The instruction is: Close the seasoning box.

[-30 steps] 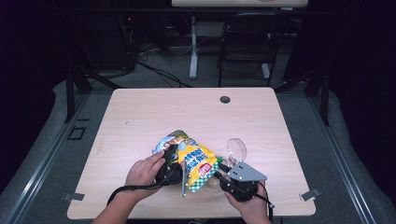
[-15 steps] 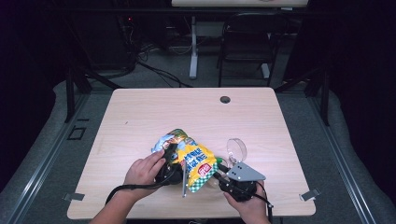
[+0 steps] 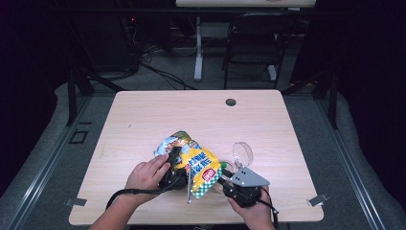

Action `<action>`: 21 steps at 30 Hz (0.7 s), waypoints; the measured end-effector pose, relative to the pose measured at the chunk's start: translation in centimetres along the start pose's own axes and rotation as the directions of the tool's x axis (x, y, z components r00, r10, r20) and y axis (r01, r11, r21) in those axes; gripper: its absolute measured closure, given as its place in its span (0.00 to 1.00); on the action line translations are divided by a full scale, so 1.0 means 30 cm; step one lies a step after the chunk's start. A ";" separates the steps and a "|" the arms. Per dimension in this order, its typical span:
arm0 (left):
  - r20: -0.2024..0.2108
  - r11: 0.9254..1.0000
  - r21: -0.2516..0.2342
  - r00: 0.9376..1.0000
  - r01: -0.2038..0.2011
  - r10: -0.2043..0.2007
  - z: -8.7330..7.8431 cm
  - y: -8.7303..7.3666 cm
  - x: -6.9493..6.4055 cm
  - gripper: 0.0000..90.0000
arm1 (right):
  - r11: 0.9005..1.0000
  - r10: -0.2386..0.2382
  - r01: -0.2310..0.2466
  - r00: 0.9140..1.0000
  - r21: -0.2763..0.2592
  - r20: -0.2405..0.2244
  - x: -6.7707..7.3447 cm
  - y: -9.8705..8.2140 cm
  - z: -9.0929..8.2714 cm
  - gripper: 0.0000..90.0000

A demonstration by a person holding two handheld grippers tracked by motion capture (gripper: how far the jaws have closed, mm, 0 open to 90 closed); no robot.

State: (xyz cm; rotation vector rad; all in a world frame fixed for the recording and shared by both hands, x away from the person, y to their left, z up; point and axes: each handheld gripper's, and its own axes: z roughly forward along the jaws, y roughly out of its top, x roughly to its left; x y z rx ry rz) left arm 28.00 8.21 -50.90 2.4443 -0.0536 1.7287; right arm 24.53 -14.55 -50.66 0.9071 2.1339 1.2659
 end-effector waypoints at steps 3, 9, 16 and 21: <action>-0.002 1.000 0.005 1.000 -0.014 0.014 -0.002 0.000 0.003 0.73 | 1.000 0.003 -0.003 1.000 0.001 -0.001 0.002 0.000 0.002 0.80; -0.016 0.999 0.008 0.999 -0.039 0.039 -0.004 0.000 0.005 0.73 | 1.000 0.010 -0.010 1.000 0.000 -0.007 0.003 -0.003 0.007 0.80; -0.033 0.998 0.017 0.997 -0.064 0.064 -0.010 0.004 0.009 0.73 | 1.000 0.009 -0.009 1.000 0.004 -0.010 0.004 -0.004 0.008 0.80; -0.044 0.997 0.020 0.996 -0.078 0.079 -0.011 0.008 0.013 0.73 | 1.000 0.011 -0.011 1.000 0.002 -0.008 0.005 -0.004 0.009 0.80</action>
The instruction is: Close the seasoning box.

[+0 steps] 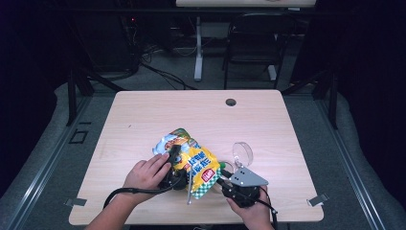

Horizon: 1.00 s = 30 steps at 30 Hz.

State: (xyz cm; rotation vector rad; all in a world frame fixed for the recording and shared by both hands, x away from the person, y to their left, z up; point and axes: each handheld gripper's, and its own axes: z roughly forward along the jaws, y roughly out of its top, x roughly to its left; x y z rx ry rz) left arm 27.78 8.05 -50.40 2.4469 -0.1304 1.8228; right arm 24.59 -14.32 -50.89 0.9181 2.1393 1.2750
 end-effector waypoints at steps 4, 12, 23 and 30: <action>-0.002 1.000 0.001 1.000 -0.005 0.005 0.000 0.001 -0.001 0.73 | 1.000 0.001 -0.001 1.000 0.002 0.000 -0.001 0.000 0.000 0.80; 0.002 1.000 0.005 1.000 -0.018 0.018 -0.001 0.004 0.001 0.73 | 1.000 0.002 -0.002 1.000 0.004 0.000 -0.002 -0.002 0.002 0.80; 0.001 0.999 0.017 0.999 -0.036 0.036 -0.003 0.011 0.003 0.73 | 1.000 0.005 -0.005 1.000 0.009 0.001 -0.003 -0.004 0.003 0.80; -0.002 0.998 0.022 0.998 -0.057 0.058 -0.005 0.016 0.011 0.73 | 1.000 0.006 -0.006 1.000 0.008 0.000 -0.005 -0.006 0.004 0.80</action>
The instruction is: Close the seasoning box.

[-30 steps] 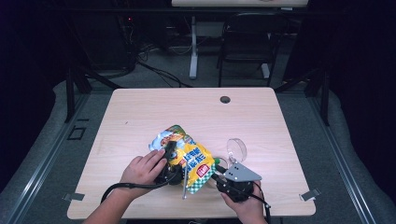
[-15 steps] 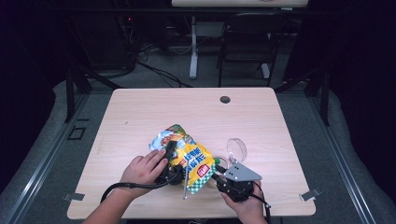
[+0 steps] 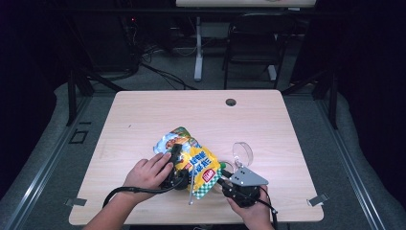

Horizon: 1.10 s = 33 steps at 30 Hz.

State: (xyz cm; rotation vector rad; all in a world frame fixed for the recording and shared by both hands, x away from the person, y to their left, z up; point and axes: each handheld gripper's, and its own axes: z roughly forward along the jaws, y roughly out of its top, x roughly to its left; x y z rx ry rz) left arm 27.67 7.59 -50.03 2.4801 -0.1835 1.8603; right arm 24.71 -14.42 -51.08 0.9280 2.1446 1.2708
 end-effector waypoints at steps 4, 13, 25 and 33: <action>-0.014 1.000 -0.002 1.000 -0.016 0.016 -0.003 0.002 0.004 0.73 | 1.000 0.003 -0.003 1.000 -0.001 0.000 0.001 -0.001 0.001 0.80; -0.012 0.999 0.003 0.999 -0.038 0.038 -0.010 0.001 0.008 0.73 | 1.000 0.001 -0.001 1.000 0.005 -0.004 0.000 -0.002 0.004 0.80; -0.014 0.998 0.003 0.998 -0.064 0.064 -0.022 0.003 0.015 0.74 | 1.000 0.011 -0.011 1.000 0.008 -0.009 0.000 -0.003 0.005 0.80; -0.018 0.997 -0.002 0.997 -0.071 0.071 -0.026 0.009 0.020 0.75 | 1.000 0.025 -0.025 1.000 0.005 -0.006 -0.006 -0.007 0.009 0.80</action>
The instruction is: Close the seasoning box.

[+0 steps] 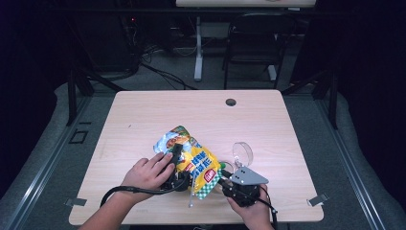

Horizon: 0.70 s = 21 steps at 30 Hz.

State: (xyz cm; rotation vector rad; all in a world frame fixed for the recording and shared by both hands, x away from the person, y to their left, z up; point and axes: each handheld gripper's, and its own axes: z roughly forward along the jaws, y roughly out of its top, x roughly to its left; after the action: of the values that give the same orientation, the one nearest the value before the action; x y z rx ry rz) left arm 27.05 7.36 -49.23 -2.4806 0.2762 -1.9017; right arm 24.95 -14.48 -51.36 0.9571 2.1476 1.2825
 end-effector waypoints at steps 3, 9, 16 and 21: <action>-0.012 1.000 -0.005 1.000 -0.011 0.011 -0.002 0.002 0.004 0.75 | 1.000 0.000 0.000 1.000 0.005 0.001 -0.002 -0.001 0.000 0.80; -0.005 1.000 -0.003 1.000 -0.015 0.015 -0.006 0.004 0.007 0.76 | 1.000 -0.002 0.002 1.000 0.011 0.005 0.000 -0.002 0.004 0.80; -0.024 1.000 -0.008 0.999 -0.026 0.026 -0.011 0.006 0.009 0.77 | 1.000 -0.010 0.010 1.000 0.018 0.007 0.000 -0.002 0.004 0.80; -0.008 0.999 -0.002 0.999 -0.033 0.033 -0.016 0.007 0.012 0.77 | 1.000 -0.008 0.007 1.000 0.018 0.004 -0.001 -0.004 0.007 0.81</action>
State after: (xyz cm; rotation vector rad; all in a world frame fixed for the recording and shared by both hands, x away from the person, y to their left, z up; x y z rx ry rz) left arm 26.65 7.17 -48.77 -2.4540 0.3175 -1.8998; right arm 25.07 -14.42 -51.56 0.9574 2.1607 1.2585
